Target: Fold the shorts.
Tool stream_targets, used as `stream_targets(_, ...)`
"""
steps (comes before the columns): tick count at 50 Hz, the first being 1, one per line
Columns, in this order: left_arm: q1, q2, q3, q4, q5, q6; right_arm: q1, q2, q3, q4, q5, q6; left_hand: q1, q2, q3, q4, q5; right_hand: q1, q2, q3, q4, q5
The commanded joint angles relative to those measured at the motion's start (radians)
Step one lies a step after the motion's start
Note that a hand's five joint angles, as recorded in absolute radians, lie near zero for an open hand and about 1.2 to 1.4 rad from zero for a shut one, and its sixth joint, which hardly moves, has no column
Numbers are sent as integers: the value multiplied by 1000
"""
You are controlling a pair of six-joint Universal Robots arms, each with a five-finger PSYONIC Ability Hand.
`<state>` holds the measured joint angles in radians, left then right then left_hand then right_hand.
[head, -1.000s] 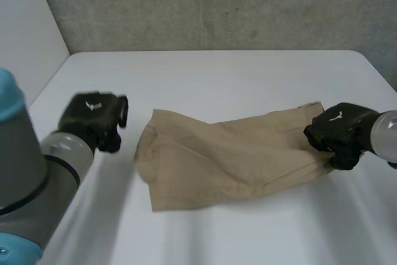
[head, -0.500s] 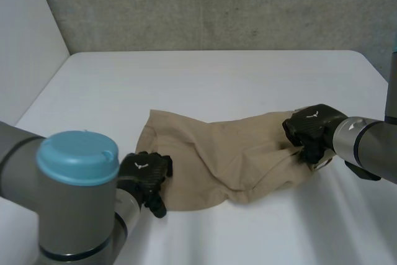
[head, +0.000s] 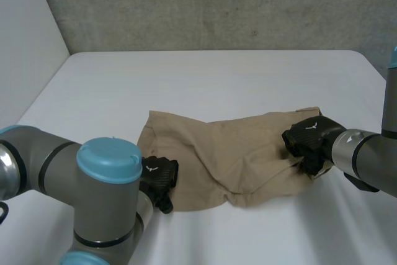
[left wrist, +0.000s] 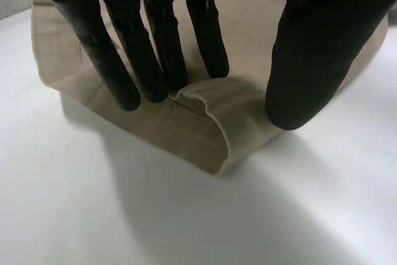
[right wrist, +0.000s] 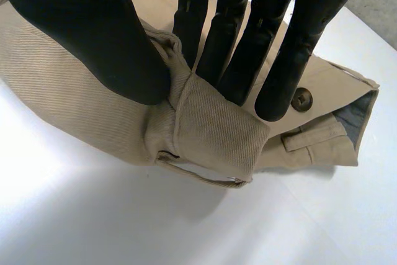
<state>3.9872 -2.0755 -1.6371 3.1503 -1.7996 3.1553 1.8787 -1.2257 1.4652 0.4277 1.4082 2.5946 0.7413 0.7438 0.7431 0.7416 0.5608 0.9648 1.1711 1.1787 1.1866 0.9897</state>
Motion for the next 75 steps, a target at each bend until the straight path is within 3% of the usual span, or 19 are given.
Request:
stream_targets(1, 1, -38, 25, 2, -4, 2, -4, -1, 14, -14, 0, -4, 141, 139, 140, 141, 147, 431, 225, 218, 210, 232)
stream_targets(2, 1, -38, 26, 4, -7, 0, -4, -1, 14, -14, 0, -4, 217, 215, 215, 217, 223, 431, 225, 218, 210, 232)
stream_targets(3, 1, -40, 28, 5, -17, 2, -4, -3, 15, -14, 0, -4, 436, 433, 434, 436, 442, 431, 225, 218, 210, 232)
stream_targets(6, 1, -38, 28, 14, -35, 2, -4, -5, 17, -15, 0, -4, 654, 652, 653, 654, 660, 431, 225, 218, 210, 232)
stream_targets(13, 1, -40, 42, 24, -56, 12, -4, -12, 17, -18, 0, -4, 655, 652, 653, 655, 661, 431, 225, 218, 210, 232)
stream_targets(17, -2, -6, 42, 20, -60, 84, -4, -29, 6, -17, -3, -4, 655, 652, 653, 655, 661, 431, 225, 218, 210, 232)
stream_targets(21, 6, 185, 28, 17, -63, 164, -4, -77, -14, -4, 2, -13, 655, 652, 653, 655, 661, 431, 225, 218, 210, 232)
stream_targets(28, 50, 455, 11, -28, -52, 186, -4, -187, -78, 75, 2, -76, 655, 652, 653, 655, 661, 431, 225, 218, 210, 232)
stream_targets(36, 154, 587, 7, -85, -31, 186, 8, -287, -123, 112, -3, -129, 655, 652, 653, 655, 661, 431, 225, 218, 210, 232)
stream_targets(43, 220, 571, -20, -78, 25, 184, 7, -250, -118, 126, 11, -160, 655, 652, 653, 655, 661, 431, 225, 218, 210, 232)
stream_targets(51, 245, 278, 60, -69, 63, 186, 25, 18, -247, 125, 86, -245, 655, 652, 653, 655, 661, 431, 225, 218, 210, 232)
stream_targets(58, 247, 51, 446, -61, 51, 186, 106, 182, -497, -42, 129, -237, 655, 652, 653, 655, 661, 431, 225, 218, 210, 232)
stream_targets(62, 248, 14, 687, 34, 34, 195, 122, 199, -658, -220, 146, -234, 655, 652, 653, 655, 661, 431, 225, 218, 210, 232)
stream_targets(64, 247, 17, 785, 155, 10, 222, 128, 192, -735, -383, 149, -225, 655, 652, 653, 655, 661, 431, 225, 218, 210, 232)
stream_targets(66, 245, 23, 818, 249, -13, 258, 129, 187, -750, -440, 150, -222, 655, 652, 653, 655, 661, 431, 225, 218, 210, 232)
stream_targets(67, 245, 43, 832, 343, -44, 299, 138, 152, -762, -599, 158, -206, 655, 652, 653, 655, 661, 431, 225, 218, 210, 232)
stream_targets(71, 230, 139, 801, 520, -101, 379, 145, 101, -743, -716, 163, -199, 655, 652, 653, 655, 661, 431, 225, 218, 210, 232)
stream_targets(75, 217, 181, 694, 539, -96, 384, 146, 49, -672, -736, 164, -197, 655, 652, 653, 655, 661, 431, 225, 218, 210, 232)
